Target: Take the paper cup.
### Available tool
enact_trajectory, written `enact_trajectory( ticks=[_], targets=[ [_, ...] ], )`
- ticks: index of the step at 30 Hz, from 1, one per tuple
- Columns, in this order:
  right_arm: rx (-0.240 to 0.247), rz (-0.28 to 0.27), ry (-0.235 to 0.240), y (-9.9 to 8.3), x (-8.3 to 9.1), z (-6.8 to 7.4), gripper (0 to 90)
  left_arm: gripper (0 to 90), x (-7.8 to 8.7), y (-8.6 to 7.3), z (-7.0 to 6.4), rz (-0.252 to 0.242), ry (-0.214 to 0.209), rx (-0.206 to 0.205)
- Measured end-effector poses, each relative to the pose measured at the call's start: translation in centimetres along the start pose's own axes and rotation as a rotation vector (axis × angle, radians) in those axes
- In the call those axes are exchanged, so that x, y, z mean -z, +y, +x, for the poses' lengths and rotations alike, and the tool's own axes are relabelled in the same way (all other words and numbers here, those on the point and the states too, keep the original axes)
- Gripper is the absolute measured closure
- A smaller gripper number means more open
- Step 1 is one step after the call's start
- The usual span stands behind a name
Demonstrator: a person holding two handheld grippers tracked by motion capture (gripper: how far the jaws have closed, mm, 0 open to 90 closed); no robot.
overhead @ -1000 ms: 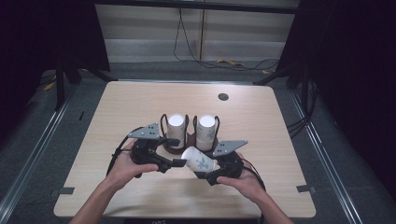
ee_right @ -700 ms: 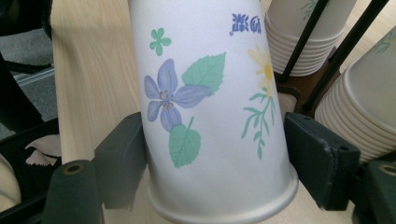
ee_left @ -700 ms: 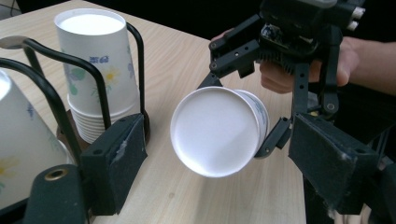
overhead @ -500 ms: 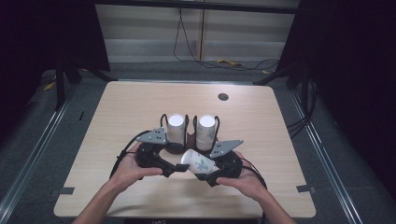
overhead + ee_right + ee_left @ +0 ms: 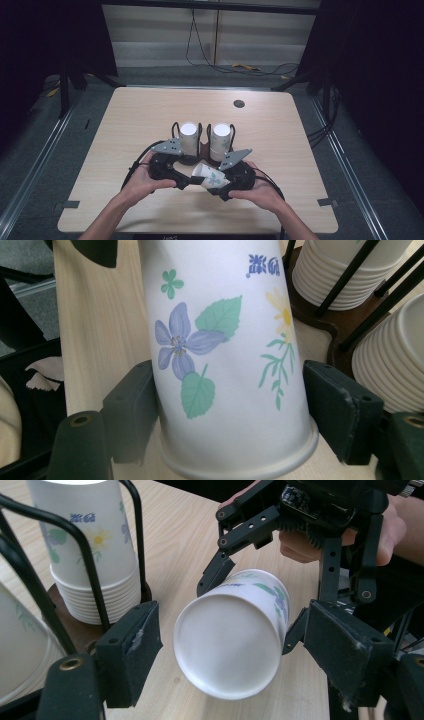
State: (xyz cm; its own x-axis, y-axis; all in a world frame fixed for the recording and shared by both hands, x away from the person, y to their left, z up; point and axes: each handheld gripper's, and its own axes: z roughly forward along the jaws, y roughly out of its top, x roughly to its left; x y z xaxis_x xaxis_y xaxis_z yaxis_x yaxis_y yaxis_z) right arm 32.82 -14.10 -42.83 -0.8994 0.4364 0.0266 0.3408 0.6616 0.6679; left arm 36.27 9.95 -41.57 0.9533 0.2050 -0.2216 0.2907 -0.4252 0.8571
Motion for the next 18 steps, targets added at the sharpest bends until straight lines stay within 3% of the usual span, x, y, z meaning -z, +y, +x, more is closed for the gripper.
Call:
enact_trajectory(
  ticks=[2,17,18],
  targets=[
    [0.009,0.013,-0.006,0.06,0.01,0.04,26.2,22.5,-0.23,0.07,-0.14,0.002,-0.005,-0.016],
    [0.071,0.045,-0.018,0.63,0.51,0.00,26.5,20.1,-0.40,0.02,0.01,0.041,0.003,-0.009],
    [0.081,0.050,-0.025,0.74,0.55,0.04,26.5,22.7,-0.34,0.03,-0.02,0.034,-0.014,-0.010]
  ],
)
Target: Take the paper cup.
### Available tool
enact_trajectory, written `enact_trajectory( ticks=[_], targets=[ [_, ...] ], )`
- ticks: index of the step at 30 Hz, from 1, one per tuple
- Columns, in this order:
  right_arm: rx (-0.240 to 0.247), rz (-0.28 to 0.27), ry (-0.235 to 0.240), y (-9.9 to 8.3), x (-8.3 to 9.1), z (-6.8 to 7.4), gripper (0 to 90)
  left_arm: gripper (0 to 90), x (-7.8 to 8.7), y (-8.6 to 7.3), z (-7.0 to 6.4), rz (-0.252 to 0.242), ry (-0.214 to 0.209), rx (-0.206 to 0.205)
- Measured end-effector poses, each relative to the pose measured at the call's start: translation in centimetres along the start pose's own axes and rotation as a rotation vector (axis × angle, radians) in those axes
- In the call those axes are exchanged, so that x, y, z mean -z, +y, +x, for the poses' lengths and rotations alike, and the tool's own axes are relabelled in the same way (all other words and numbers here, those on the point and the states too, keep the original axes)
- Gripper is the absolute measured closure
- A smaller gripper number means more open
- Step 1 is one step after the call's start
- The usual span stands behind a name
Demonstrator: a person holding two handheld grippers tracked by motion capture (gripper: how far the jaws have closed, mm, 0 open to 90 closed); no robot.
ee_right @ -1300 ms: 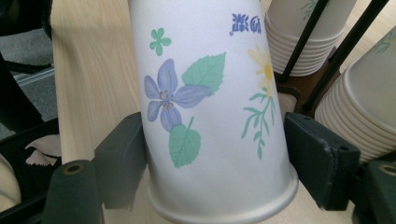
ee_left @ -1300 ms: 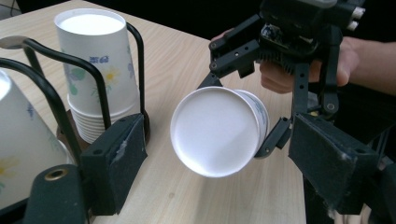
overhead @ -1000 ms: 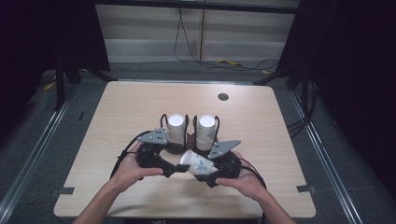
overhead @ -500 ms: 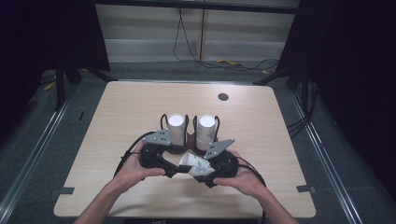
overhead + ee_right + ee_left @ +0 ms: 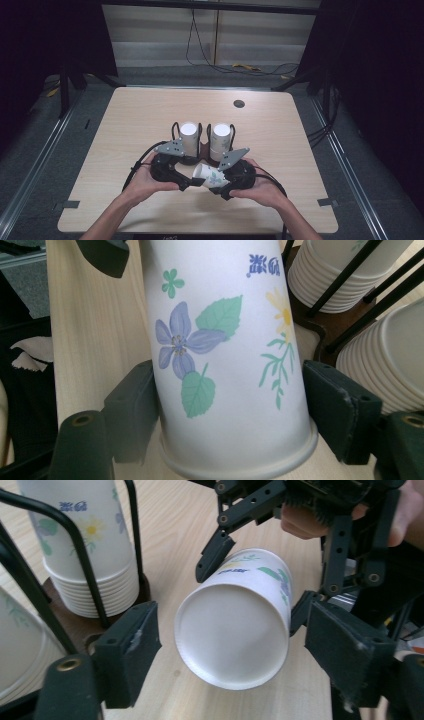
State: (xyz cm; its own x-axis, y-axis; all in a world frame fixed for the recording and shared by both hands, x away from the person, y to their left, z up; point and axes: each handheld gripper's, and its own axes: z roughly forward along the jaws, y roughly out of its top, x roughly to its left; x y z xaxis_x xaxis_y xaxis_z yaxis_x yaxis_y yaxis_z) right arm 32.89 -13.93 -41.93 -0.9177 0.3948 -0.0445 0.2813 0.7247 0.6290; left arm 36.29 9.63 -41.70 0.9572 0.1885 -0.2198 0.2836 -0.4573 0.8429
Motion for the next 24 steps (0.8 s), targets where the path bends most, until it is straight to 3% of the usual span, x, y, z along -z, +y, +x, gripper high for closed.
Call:
enact_trajectory(
  ticks=[6,12,24],
  targets=[
    [0.042,0.019,-0.012,0.6,0.5,0.1,26.8,27.2,0.1,0.0,-0.3,-0.009,-0.008,-0.039],
    [0.088,0.065,-0.003,1.3,0.7,0.1,26.9,30.6,-0.1,-0.1,-0.3,0.018,0.008,-0.043],
    [0.123,0.097,0.004,2.3,0.6,0.0,27.0,28.2,-0.1,-0.1,-0.3,0.036,0.004,-0.014]
  ],
)
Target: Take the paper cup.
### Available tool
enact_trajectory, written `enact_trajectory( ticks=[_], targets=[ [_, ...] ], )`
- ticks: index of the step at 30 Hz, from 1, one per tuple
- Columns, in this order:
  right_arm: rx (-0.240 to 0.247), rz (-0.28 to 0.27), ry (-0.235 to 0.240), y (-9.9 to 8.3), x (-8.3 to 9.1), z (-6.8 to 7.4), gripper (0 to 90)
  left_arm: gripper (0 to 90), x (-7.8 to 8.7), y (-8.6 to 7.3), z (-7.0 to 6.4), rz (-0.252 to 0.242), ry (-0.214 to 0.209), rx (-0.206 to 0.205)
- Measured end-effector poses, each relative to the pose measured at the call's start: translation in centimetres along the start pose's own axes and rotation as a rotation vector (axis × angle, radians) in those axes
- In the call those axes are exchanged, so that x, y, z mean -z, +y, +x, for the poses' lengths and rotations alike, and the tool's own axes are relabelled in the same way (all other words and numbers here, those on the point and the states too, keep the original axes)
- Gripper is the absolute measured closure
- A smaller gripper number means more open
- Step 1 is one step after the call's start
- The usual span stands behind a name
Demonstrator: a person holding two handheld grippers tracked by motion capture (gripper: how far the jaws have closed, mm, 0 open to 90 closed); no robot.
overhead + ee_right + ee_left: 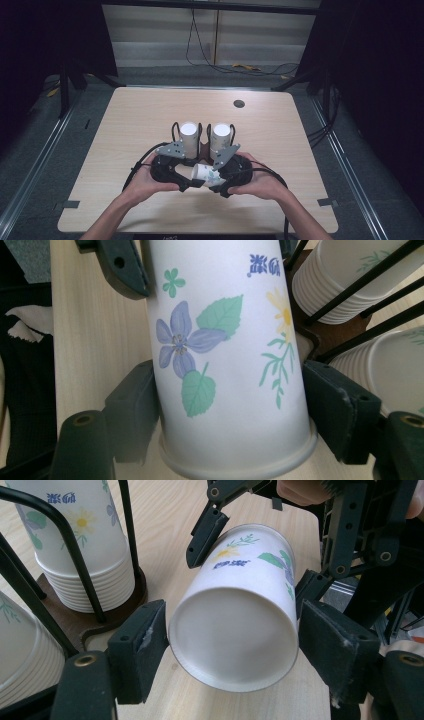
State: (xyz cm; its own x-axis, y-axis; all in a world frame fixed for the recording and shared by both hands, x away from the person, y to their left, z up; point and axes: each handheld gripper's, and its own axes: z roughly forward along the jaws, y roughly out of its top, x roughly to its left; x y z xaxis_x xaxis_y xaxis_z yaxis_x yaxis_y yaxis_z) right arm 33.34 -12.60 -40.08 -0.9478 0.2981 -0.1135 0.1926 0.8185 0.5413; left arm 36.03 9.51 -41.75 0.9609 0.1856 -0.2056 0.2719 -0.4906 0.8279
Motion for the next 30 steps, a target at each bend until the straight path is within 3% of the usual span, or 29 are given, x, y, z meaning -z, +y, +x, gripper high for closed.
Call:
enact_trajectory(
  ticks=[8,18,30],
  targets=[
    [0.040,0.050,-0.003,0.4,-0.1,0.3,27.2,28.7,-0.4,0.0,-0.1,0.027,-0.010,-0.015],
    [0.071,0.058,-0.008,0.8,-0.5,0.4,27.2,29.0,-0.6,-0.1,-0.2,0.049,-0.016,-0.023],
    [0.100,0.077,-0.005,1.1,-0.6,0.8,27.3,30.8,-0.5,-0.1,-0.1,0.065,-0.028,0.002]
  ],
)
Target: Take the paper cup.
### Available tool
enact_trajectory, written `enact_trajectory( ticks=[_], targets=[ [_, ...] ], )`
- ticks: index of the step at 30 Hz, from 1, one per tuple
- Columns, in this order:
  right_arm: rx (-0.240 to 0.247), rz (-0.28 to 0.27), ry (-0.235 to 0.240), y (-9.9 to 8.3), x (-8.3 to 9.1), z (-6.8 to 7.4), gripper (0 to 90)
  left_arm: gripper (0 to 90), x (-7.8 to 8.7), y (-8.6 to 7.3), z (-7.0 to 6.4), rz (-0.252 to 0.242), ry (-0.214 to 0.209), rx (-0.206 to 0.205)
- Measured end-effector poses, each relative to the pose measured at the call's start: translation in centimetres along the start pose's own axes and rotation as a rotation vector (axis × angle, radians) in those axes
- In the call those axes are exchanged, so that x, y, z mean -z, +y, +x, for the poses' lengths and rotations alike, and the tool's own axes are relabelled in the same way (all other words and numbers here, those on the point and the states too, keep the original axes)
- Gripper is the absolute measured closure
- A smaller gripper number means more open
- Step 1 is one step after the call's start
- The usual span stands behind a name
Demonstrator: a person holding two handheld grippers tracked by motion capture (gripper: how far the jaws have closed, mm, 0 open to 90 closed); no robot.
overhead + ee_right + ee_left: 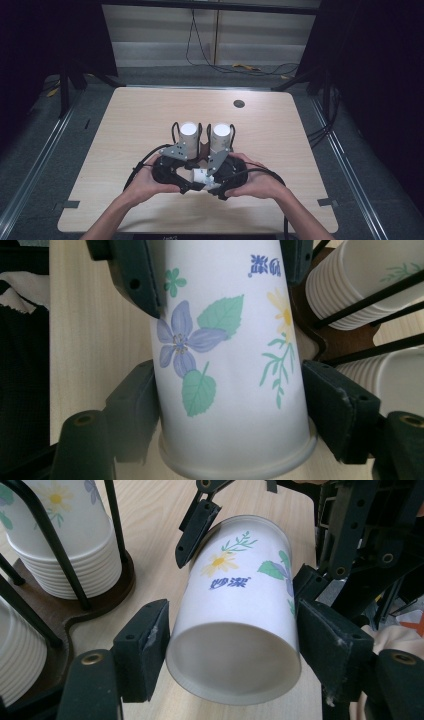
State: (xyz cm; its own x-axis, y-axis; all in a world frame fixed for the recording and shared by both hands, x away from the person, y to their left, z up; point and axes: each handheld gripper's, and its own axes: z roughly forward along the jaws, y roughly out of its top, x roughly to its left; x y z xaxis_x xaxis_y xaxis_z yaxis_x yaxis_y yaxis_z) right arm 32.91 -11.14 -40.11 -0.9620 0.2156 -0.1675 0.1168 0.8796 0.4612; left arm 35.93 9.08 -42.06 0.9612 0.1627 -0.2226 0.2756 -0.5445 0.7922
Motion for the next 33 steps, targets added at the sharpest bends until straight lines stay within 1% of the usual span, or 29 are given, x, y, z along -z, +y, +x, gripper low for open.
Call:
enact_trajectory(
  ticks=[1,3,5,10,12,14,15,16,18,19,21,23,25,26,27,28,31,32,33],
  targets=[
    [0.009,-0.005,-0.012,0.09,0.04,-0.01,27.3,30.8,-0.04,0.00,0.00,0.005,-0.002,-0.002],
    [0.005,-0.002,-0.007,0.18,0.12,0.00,27.3,30.7,-0.07,0.00,-0.03,0.004,-0.005,-0.001],
    [0.023,-0.005,-0.005,0.25,0.09,-0.04,27.3,30.6,-0.12,0.00,-0.01,0.005,-0.008,0.005],
    [0.030,0.008,-0.003,0.39,-0.02,0.18,27.3,30.7,-0.27,-0.04,-0.01,0.011,-0.014,0.011],
    [0.041,0.008,-0.003,0.44,-0.13,0.17,27.3,32.6,-0.26,-0.04,-0.01,0.010,-0.019,0.015],
    [0.037,0.012,-0.005,0.46,-0.15,0.24,27.4,32.8,-0.25,-0.04,-0.01,0.013,-0.018,0.013],
    [0.041,0.013,-0.007,0.48,-0.20,0.27,27.4,32.8,-0.25,-0.05,-0.02,0.017,-0.017,0.012],
    [0.055,0.015,-0.010,0.53,-0.29,0.31,27.5,32.8,-0.28,-0.05,-0.09,0.020,-0.014,0.009],
    [0.052,0.021,-0.018,0.54,-0.27,0.47,27.5,32.7,-0.27,0.00,-0.12,0.026,-0.008,0.002],
    [0.062,0.017,-0.022,0.55,-0.28,0.44,27.6,32.6,-0.27,0.00,-0.09,0.023,-0.010,0.007],
    [0.065,0.013,-0.024,0.56,-0.29,0.43,27.7,32.6,-0.31,-0.03,-0.07,0.017,-0.014,0.011],
    [0.066,0.011,-0.020,0.56,-0.32,0.48,27.8,32.3,-0.34,-0.07,-0.05,0.020,-0.017,0.012],
    [0.068,0.011,-0.019,0.59,-0.36,0.53,28.8,31.9,-0.44,-0.08,-0.08,0.021,-0.010,0.014],
    [0.076,0.015,-0.015,0.68,-0.40,0.71,30.6,32.0,-0.50,-0.09,-0.08,0.035,-0.011,0.017],
    [0.084,0.020,-0.015,0.72,-0.46,0.75,30.6,32.0,-0.53,-0.13,-0.09,0.032,-0.011,0.018],
    [0.079,0.024,-0.020,0.75,-0.47,0.82,30.4,32.2,-0.46,-0.13,-0.11,0.035,-0.011,0.019],
    [0.081,0.024,-0.015,0.71,-0.59,0.78,30.6,33.5,-0.41,-0.16,-0.12,0.038,-0.017,0.013],
    [0.086,0.025,-0.008,0.67,-0.67,0.75,30.5,34.2,-0.40,-0.18,-0.18,0.042,-0.016,0.001],
    [0.086,0.025,-0.008,0.67,-0.67,0.75,30.5,34.6,-0.40,-0.18,-0.18,0.042,-0.016,0.001]
  ],
)
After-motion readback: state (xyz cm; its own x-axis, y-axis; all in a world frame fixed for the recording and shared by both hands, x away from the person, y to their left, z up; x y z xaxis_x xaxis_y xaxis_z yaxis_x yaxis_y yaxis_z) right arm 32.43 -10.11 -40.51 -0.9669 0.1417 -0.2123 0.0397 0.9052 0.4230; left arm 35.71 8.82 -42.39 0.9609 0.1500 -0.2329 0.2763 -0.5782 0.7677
